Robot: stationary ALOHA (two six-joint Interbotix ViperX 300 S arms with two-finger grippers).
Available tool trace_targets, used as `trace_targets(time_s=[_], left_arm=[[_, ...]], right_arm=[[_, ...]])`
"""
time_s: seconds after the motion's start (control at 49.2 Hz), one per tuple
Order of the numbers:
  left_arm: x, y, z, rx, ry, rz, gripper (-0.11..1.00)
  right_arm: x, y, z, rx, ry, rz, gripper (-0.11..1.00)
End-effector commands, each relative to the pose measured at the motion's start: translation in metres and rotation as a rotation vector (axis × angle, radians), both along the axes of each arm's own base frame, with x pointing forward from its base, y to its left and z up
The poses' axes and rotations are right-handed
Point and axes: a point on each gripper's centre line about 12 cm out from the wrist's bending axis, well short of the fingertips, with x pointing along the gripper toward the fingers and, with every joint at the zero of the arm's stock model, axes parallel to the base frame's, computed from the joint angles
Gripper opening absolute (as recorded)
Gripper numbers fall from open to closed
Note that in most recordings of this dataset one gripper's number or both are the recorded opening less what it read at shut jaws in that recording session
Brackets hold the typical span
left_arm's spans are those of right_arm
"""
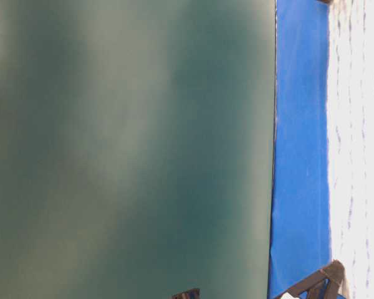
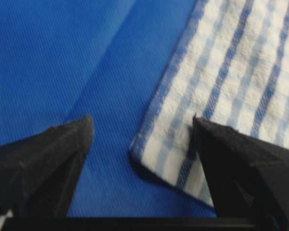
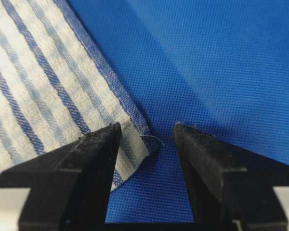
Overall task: Fold the blue towel.
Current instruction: 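Move both grippers to the far corners of the striped towel and grasp them, then lift the far edge with both grippers and fold it toward the near edge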
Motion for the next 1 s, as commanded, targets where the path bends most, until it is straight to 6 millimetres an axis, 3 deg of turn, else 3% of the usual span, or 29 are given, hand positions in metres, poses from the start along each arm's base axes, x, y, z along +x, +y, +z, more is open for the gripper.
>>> trace_targets(time_s=[0.0, 0.163, 0.325, 0.447, 0.691, 0.976], left_arm=[[0.004, 0.003, 0.004, 0.004, -0.015, 0.005, 0.8], [0.001, 0.001, 0.0, -0.009, 0.016, 0.002, 0.69], [0.003, -0.008, -0.004, -0.015, 0.065, -0.041, 0.28], [0.006, -0.014, -0.003, -0.013, 0.07, -0.063, 0.03], [0.008, -0.014, 0.005, -0.002, 0.049, -0.069, 0.02], [0.013, -0.012, 0.04, 0.05, -0.011, -0.087, 0.02]], right_arm=[[0.006, -0.004, 0.003, -0.014, -0.018, 0.002, 0.54], [0.006, -0.004, 0.002, -0.014, -0.009, 0.008, 0.44], [0.005, -0.003, 0.001, -0.014, 0.005, 0.019, 0.07], [0.004, -0.002, 0.0, -0.01, 0.01, 0.02, 0.05], [0.004, -0.002, 0.004, -0.014, -0.004, 0.016, 0.05], [0.001, -0.001, 0.027, -0.028, -0.039, 0.005, 0.05]])
